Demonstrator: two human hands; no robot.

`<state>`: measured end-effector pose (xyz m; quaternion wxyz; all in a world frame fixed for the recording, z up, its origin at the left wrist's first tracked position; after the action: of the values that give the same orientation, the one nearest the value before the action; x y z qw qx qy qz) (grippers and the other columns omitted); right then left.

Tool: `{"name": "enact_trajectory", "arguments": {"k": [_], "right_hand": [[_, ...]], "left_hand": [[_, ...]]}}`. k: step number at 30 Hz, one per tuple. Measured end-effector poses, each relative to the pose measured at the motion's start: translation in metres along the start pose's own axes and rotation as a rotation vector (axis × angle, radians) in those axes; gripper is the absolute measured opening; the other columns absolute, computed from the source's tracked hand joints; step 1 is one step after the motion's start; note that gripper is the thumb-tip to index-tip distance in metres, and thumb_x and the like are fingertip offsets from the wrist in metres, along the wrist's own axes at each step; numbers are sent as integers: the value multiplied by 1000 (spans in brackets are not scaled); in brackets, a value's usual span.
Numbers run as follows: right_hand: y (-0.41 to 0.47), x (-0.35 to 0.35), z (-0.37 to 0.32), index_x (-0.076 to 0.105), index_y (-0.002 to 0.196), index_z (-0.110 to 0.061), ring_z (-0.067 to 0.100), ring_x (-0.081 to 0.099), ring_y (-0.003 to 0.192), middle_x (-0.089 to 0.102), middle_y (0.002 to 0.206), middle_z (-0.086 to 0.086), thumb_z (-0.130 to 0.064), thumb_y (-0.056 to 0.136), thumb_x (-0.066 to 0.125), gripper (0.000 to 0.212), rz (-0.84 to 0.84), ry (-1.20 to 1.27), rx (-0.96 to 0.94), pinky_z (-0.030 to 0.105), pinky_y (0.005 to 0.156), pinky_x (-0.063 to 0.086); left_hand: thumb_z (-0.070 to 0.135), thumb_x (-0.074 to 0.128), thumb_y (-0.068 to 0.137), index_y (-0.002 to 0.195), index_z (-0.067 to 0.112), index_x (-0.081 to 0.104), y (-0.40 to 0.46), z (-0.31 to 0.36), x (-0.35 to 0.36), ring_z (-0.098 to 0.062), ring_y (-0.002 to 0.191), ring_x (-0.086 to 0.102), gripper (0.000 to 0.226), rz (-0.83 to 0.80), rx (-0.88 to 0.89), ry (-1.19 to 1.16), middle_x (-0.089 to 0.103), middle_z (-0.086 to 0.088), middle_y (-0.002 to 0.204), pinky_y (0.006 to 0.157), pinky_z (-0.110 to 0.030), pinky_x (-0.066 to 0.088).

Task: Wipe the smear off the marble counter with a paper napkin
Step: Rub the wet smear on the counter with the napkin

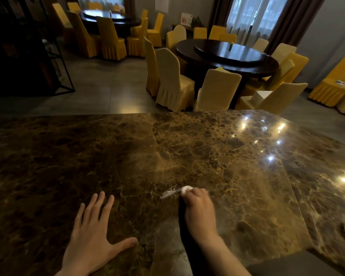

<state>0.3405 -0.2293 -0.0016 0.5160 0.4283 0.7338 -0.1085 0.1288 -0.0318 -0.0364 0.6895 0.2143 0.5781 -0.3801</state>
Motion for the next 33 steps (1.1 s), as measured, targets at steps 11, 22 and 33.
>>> {"name": "enact_trajectory", "arguments": {"k": [11, 22, 33], "right_hand": [[17, -12, 39, 78, 103, -12, 22, 59, 92, 68, 100, 1, -2, 88, 73, 19, 76, -26, 117, 29, 74, 49], [19, -35, 61, 79, 87, -19, 24, 57, 79, 66, 76, 0, -5, 87, 72, 16, 82, -103, 169, 33, 62, 42], [39, -27, 46, 79, 100, -16, 22, 67, 87, 76, 89, 1, -12, 94, 70, 12, 30, 70, 184, 38, 73, 54]], "left_hand": [[117, 17, 46, 153, 32, -27, 0, 2, -2, -14, 150, -34, 144, -29, -8, 13, -33, 4, 164, 128, -48, -15], [117, 17, 44, 149, 32, -32, 2, 2, -1, -14, 149, -35, 144, -51, -7, 24, -37, 5, 161, 127, -47, -17], [117, 15, 44, 148, 33, -34, 0, 5, -2, -16, 151, -32, 143, -52, -18, 46, -36, 4, 161, 128, -48, -17]]}}
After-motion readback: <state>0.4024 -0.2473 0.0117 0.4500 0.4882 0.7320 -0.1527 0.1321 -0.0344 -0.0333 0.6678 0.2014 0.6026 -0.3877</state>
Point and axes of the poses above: each hand's wrist, its own y-axis towards the middle knuckle, its own x-axis out of the palm, z = x × y, the point moved 7 cm from there along y, towards the middle knuckle
